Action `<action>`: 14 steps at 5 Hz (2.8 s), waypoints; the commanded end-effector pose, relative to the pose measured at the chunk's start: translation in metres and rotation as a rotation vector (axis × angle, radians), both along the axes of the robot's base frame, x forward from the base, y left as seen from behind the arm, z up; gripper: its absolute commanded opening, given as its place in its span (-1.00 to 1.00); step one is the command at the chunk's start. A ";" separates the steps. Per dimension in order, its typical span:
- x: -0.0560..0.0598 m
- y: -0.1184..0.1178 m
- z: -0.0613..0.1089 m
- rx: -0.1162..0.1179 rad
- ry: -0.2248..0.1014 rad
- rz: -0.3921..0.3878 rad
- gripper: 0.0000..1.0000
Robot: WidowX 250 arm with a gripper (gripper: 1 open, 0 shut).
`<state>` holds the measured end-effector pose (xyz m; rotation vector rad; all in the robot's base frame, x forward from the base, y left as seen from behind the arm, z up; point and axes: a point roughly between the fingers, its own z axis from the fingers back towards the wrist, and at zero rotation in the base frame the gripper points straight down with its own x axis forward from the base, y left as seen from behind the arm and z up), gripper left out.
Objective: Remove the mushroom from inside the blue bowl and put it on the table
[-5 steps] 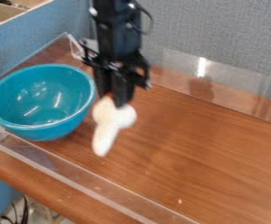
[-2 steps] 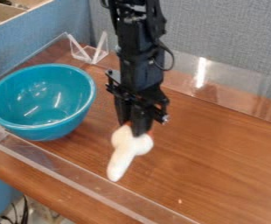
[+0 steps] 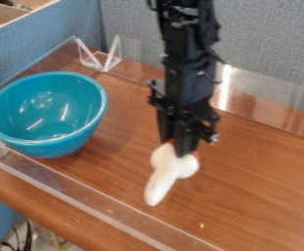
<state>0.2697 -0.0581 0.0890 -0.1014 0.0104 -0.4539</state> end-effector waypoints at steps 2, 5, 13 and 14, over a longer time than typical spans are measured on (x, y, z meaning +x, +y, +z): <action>-0.003 0.000 -0.013 0.013 -0.016 0.074 -1.00; -0.021 0.008 -0.027 0.017 -0.009 0.030 -1.00; -0.020 0.047 0.023 0.000 -0.112 0.243 1.00; -0.020 0.033 0.031 -0.004 -0.113 0.175 1.00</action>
